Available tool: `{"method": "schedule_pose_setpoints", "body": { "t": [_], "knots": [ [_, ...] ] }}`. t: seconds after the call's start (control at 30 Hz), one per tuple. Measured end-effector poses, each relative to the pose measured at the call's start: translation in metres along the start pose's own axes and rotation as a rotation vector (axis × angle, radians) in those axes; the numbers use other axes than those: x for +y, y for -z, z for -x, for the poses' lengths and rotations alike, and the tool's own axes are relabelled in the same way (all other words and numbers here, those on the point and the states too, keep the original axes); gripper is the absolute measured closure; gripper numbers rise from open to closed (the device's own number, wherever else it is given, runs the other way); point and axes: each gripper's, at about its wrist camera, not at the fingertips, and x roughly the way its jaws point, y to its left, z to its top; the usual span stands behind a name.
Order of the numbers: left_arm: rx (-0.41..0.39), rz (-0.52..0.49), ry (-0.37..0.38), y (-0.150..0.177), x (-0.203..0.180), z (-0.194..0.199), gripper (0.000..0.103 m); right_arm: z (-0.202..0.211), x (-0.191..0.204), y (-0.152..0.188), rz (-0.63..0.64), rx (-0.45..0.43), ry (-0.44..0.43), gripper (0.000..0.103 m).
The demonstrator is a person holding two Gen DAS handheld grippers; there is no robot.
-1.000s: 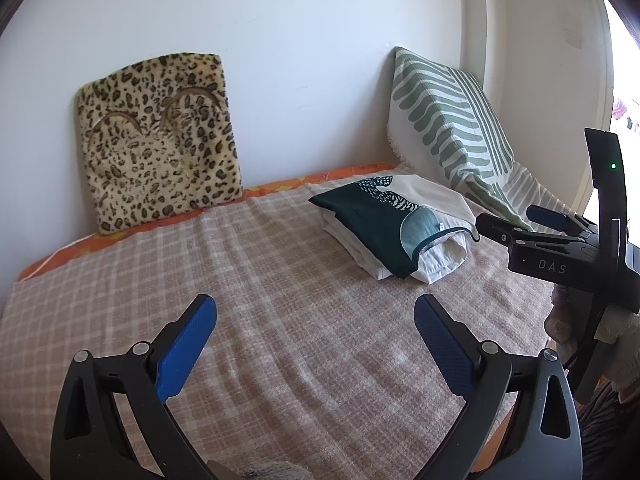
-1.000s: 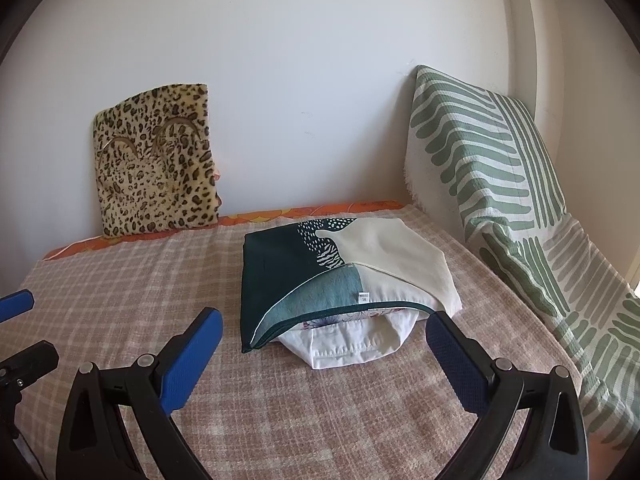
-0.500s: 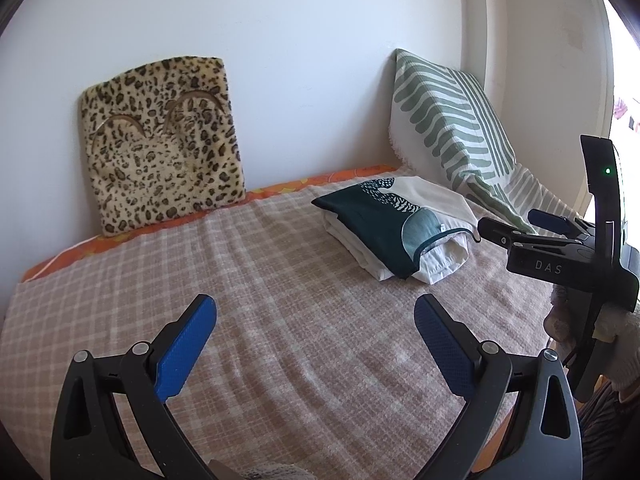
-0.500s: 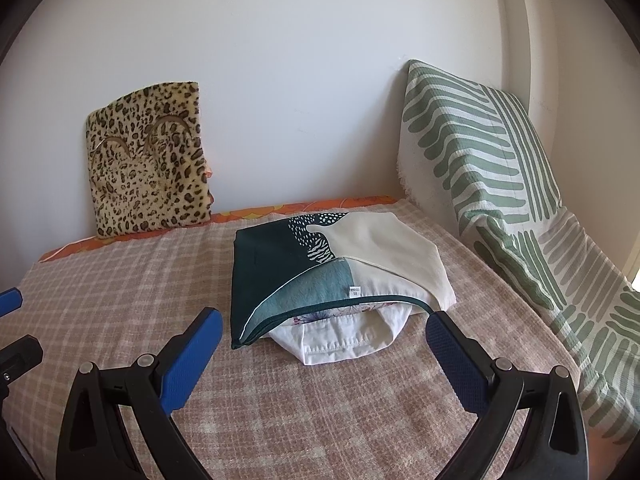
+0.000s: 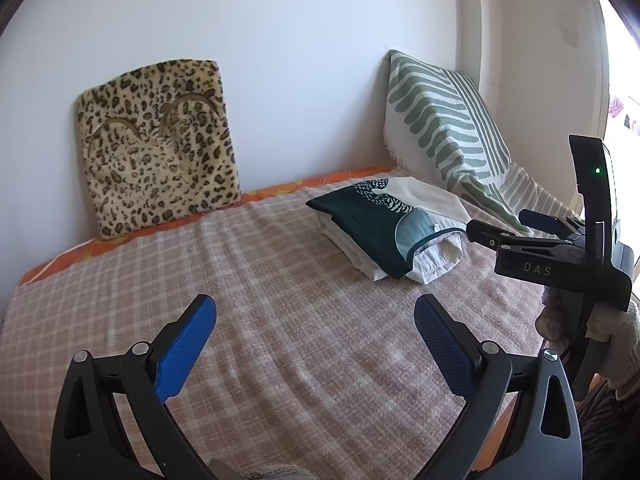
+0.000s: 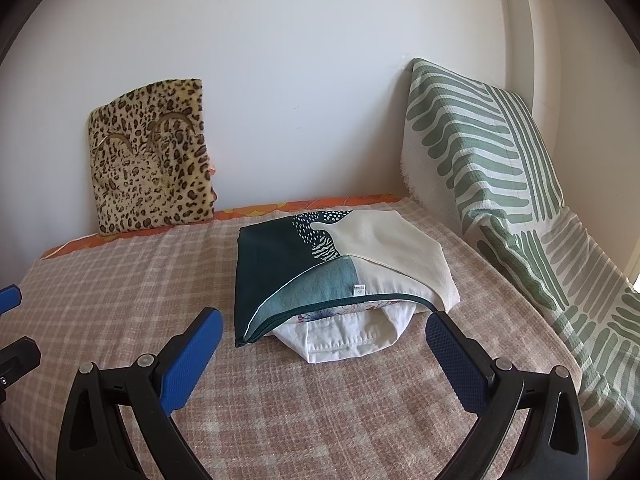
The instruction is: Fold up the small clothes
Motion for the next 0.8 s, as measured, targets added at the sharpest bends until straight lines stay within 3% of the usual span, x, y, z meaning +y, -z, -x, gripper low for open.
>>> {"method": "schedule_pose_setpoints", "body": {
  "t": [0.8],
  "knots": [
    [-0.023, -0.013, -0.015, 0.0018, 0.0008, 0.0019, 0.004, -0.0001, 0.0019, 0.0015, -0.002, 0.000, 0.000, 0.000]
  ]
}}
